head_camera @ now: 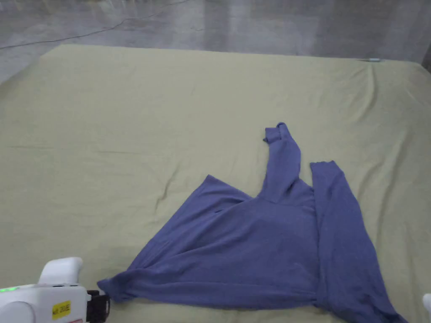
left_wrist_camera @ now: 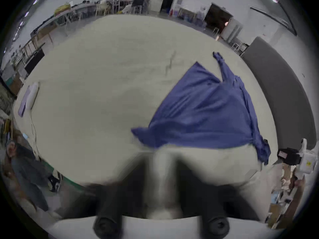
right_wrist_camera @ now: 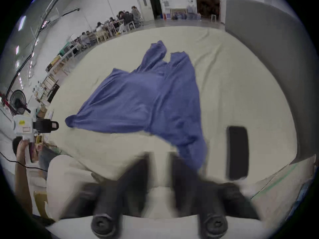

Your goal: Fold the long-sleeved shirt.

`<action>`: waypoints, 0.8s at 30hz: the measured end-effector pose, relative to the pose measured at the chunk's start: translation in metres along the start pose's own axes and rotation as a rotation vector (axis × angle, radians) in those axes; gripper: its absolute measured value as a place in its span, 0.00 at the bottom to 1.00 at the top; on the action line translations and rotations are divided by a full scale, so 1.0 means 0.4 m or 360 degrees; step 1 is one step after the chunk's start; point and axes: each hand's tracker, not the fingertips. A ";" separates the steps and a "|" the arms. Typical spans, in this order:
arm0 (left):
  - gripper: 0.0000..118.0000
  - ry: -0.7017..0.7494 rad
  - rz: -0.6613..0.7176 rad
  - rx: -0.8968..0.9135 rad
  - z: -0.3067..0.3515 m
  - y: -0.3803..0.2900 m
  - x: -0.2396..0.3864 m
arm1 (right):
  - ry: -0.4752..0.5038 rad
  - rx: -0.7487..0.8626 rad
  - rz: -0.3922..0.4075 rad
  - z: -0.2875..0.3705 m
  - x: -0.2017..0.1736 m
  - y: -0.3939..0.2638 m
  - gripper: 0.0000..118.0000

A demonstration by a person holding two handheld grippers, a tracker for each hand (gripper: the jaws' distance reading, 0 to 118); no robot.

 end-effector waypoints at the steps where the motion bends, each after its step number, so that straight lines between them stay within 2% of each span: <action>1: 0.00 0.0054 -0.0004 -0.0060 -0.017 -0.011 -0.030 | 0.0056 -0.0052 0.0001 -0.010 -0.010 -0.004 0.00; 2: 0.00 0.0066 -0.0023 -0.0071 -0.018 -0.008 -0.041 | 0.0105 -0.0085 0.0025 -0.016 -0.017 -0.001 0.00; 3: 0.05 0.0061 -0.0003 -0.0045 -0.016 -0.004 -0.056 | 0.0118 -0.0081 0.0012 -0.018 -0.020 0.006 0.00; 4: 0.34 0.0058 0.0028 -0.0001 -0.011 0.008 -0.075 | 0.0110 -0.0075 0.0013 -0.034 -0.024 0.005 0.00; 5: 0.78 0.0042 0.0045 0.0047 -0.008 0.018 -0.038 | 0.0104 -0.0076 0.0029 -0.034 -0.024 0.020 0.00; 6: 0.99 0.0042 0.0049 0.0068 -0.014 0.033 -0.048 | 0.0083 -0.0070 0.0049 -0.033 -0.022 0.039 0.00; 8: 0.97 0.0057 0.0031 0.0012 -0.056 0.062 -0.062 | 0.0020 -0.0032 0.0038 -0.035 -0.010 0.063 0.00; 12: 0.96 0.0059 -0.0031 -0.0126 -0.147 0.109 -0.044 | 0.0050 0.0003 -0.0017 -0.053 0.022 0.143 0.00; 13: 0.92 0.0090 -0.0055 -0.0171 -0.185 0.095 -0.022 | 0.0045 0.0004 -0.0016 -0.064 0.027 0.173 0.00; 14: 0.80 0.0137 -0.0082 -0.0204 -0.206 0.091 -0.014 | 0.0018 0.0000 -0.0003 -0.079 0.030 0.207 0.00; 15: 0.40 0.0164 -0.0116 -0.0213 -0.219 0.087 -0.008 | -0.0037 -0.0002 0.0019 -0.092 0.034 0.242 0.00; 16: 0.20 0.0177 -0.0131 -0.0204 -0.227 0.081 -0.001 | -0.0074 0.0007 0.0032 -0.115 0.044 0.270 0.00; 17: 0.17 0.0301 -0.0187 -0.0144 -0.213 0.079 0.006 | -0.0096 0.0013 0.0035 -0.129 0.049 0.310 0.00; 18: 0.01 0.0197 -0.0168 -0.0110 -0.200 0.079 0.010 | -0.0119 0.0021 0.0037 -0.144 0.054 0.353 0.00; 21: 0.01 0.0015 -0.0029 -0.0141 -0.178 0.089 0.005 | -0.0172 0.0053 0.0081 -0.186 0.051 0.470 0.00; 24: 0.01 0.0044 -0.0078 -0.0127 -0.155 0.085 0.012 | -0.0140 0.0084 0.0104 -0.230 0.032 0.578 0.00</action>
